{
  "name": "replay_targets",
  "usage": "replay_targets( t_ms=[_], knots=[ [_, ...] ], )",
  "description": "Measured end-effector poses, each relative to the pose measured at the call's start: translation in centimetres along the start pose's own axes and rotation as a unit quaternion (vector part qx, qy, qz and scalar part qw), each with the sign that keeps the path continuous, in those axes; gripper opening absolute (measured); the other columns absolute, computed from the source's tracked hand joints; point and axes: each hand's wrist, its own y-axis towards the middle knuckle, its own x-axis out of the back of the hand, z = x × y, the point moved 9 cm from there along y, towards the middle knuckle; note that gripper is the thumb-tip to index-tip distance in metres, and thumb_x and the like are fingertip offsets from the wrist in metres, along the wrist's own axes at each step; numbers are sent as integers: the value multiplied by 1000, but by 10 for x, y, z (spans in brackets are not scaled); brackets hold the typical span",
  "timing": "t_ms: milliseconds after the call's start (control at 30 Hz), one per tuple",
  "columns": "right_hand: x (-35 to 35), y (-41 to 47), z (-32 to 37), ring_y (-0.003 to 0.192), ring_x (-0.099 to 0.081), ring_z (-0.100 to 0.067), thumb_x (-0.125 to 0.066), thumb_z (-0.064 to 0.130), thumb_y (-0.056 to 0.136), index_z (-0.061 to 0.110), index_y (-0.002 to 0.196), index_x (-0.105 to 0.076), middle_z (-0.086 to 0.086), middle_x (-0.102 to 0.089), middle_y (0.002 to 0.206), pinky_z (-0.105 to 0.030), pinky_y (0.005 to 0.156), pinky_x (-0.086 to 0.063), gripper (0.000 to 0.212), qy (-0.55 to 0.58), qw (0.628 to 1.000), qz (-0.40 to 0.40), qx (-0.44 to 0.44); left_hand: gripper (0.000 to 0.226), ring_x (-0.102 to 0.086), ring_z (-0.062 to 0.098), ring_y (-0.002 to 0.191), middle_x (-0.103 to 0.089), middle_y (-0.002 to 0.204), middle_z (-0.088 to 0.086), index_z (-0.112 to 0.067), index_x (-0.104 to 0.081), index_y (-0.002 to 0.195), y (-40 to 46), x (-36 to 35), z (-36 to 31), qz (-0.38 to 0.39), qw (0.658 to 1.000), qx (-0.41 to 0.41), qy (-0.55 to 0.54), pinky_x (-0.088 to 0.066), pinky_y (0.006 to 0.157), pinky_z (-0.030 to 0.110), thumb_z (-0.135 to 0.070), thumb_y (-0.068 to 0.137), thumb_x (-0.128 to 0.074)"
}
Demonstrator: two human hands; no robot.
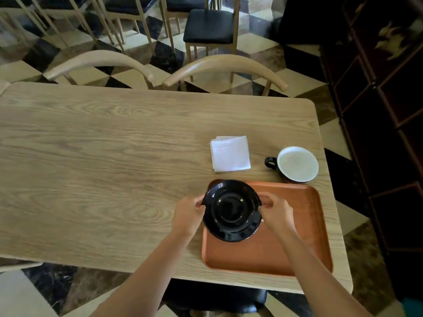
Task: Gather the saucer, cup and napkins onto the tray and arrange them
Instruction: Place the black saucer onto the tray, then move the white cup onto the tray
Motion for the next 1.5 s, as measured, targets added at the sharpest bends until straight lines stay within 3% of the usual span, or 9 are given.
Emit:
replay_targets(
  t_ms=[133,300,567,700,867,1067,1167,1333,1500],
  knots=[
    [-2,3,-7,76,-59,-11,-56,0,71,29,93,-71,11,-64,72,-19,69,-39,40,3,1000,6,-9,46,-48,-2,42,-53,51,-8,-24,-69,108,2,-1,0,-15,1000,-5,2,-34,45,5,3,75,-53],
    [-2,11,-5,80,-58,-8,-54,1,74,28,97,-70,11,-66,79,-19,70,-38,39,13,1000,16,-6,45,-57,27,57,-68,66,18,-27,-68,109,10,-7,1,2,1000,-8,-5,-39,56,21,1,77,-53],
    [-1,18,0,84,-60,-8,-56,2,76,26,98,-69,10,-69,86,-18,74,-38,36,9,999,38,19,37,-59,-3,71,-73,93,2,-19,-67,110,14,-6,15,2,997,35,-75,-39,62,-4,-1,80,-58],
    [-1,17,3,85,-59,-9,-59,6,77,28,101,-67,13,-65,84,-18,74,-36,34,-5,997,65,29,35,-61,4,78,-72,100,6,-16,-64,115,13,-6,16,5,996,51,-73,-40,61,0,-6,82,-60],
    [11,13,5,97,-58,-14,-63,19,81,25,115,-61,2,-66,109,-24,81,-38,34,-82,988,119,45,30,-59,13,87,-68,106,8,-9,-61,116,10,3,10,-19,998,58,-14,-41,76,22,-15,87,-57],
    [85,14,12,87,-62,-15,-65,13,82,23,105,-65,-1,-67,101,-29,79,-46,25,-16,995,40,86,18,-62,19,79,-66,90,6,-7,-64,102,11,16,-74,-67,990,-125,11,-51,74,31,-10,83,-63],
    [122,24,14,91,-57,-12,-65,10,81,20,109,-64,-2,-63,111,-21,78,-41,30,-53,989,-50,131,26,-60,17,86,-60,104,0,-14,-61,110,15,-9,-126,-46,967,-234,89,-46,67,25,-17,84,-63],
    [124,43,17,129,-31,-32,-72,14,78,14,125,-54,-13,-43,140,-40,99,-35,50,-201,951,-55,229,48,-44,33,123,-45,135,15,-12,-50,125,24,-76,-180,1,884,-386,264,-31,106,53,-23,81,-65],
    [113,62,0,137,-25,-29,-69,20,82,18,132,-49,-7,-30,151,-48,104,-36,54,-264,933,6,244,57,-15,28,140,-17,152,11,-20,-35,135,45,-126,-184,60,838,-396,371,-19,112,55,-34,84,-58]
  ],
)
